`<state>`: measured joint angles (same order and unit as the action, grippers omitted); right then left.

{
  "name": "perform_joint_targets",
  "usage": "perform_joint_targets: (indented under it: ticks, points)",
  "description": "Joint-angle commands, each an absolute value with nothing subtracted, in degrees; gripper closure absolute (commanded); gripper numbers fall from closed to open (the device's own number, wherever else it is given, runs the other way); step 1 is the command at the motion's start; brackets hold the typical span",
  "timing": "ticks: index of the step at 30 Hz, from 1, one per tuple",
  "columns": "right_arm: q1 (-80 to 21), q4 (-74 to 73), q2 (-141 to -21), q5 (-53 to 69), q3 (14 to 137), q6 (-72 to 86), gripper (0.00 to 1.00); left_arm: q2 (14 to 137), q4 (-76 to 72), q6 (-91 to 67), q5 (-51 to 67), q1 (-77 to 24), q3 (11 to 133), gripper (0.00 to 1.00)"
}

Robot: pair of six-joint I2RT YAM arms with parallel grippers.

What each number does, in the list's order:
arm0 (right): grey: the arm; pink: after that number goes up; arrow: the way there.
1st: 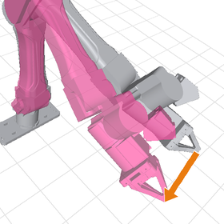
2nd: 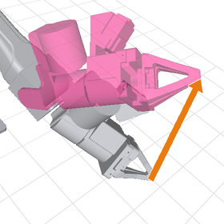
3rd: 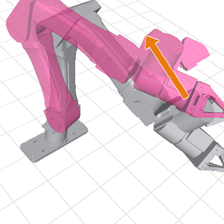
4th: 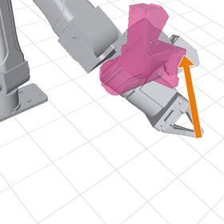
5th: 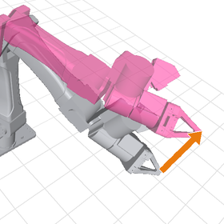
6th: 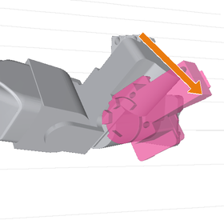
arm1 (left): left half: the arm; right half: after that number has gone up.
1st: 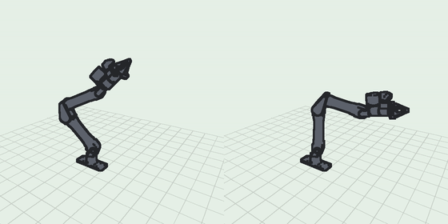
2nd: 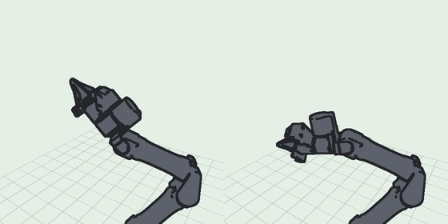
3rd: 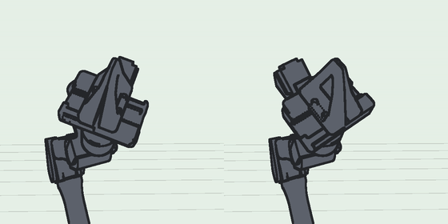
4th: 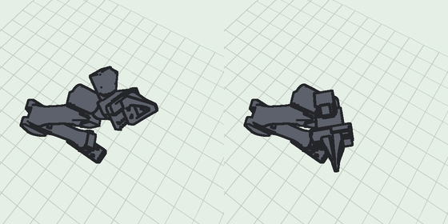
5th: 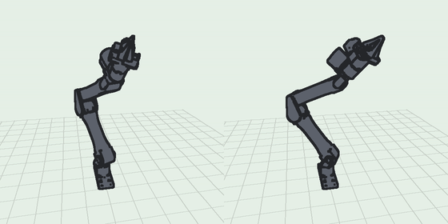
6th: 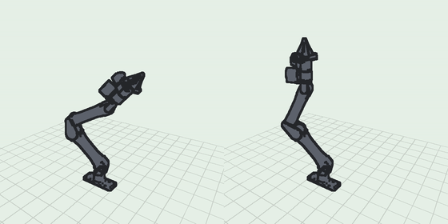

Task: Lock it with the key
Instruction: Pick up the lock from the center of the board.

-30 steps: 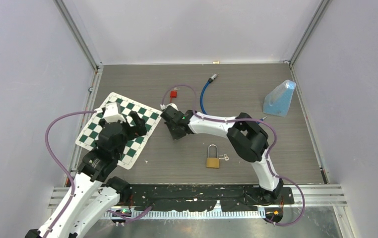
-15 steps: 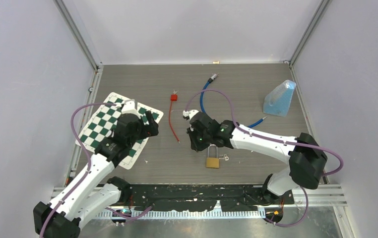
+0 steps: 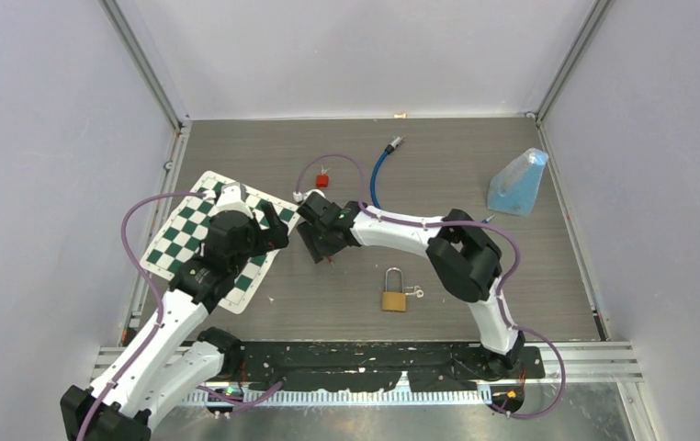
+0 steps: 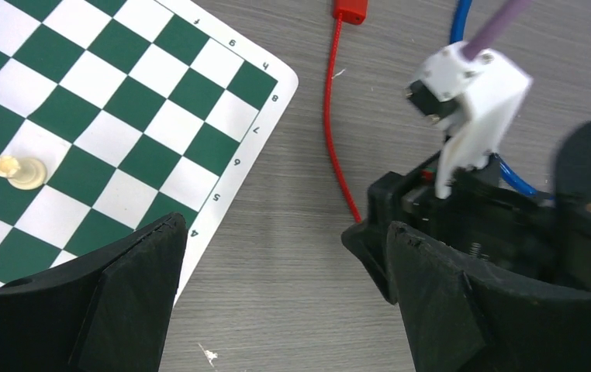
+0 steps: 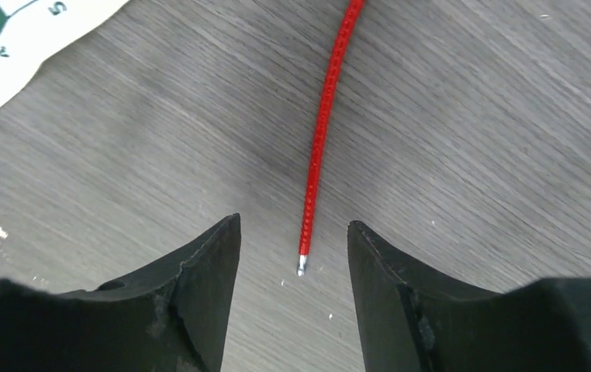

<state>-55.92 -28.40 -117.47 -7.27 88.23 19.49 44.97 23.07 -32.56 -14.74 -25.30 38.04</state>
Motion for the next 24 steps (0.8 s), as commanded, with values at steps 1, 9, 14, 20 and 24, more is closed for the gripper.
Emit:
perform_joint_targets:
  ticks: [1,9,14,20,24]
  points:
    - [-56.5,-32.4,-121.1,-8.8,94.3,17.9,0.42,43.8,22.8,-31.9,-15.3,-24.2,39.8,0.04]
    - [-56.9,-36.3,-125.8,-9.2,97.6,19.2,0.69,43.6,22.9,-31.4,-14.6,-23.0,39.5,0.04]
    - [-56.8,-39.3,-126.2,-9.7,98.0,19.9,0.94,43.1,22.5,-31.1,-14.4,-22.5,38.9,0.04]
    - [-56.8,-39.3,-121.6,-8.5,93.0,17.9,0.95,43.3,20.8,-31.5,-13.0,-22.0,37.7,0.03]
    - [-56.6,-37.9,-113.7,-5.5,85.7,15.4,0.95,45.0,17.7,-32.1,-9.7,-21.4,36.9,0.03]
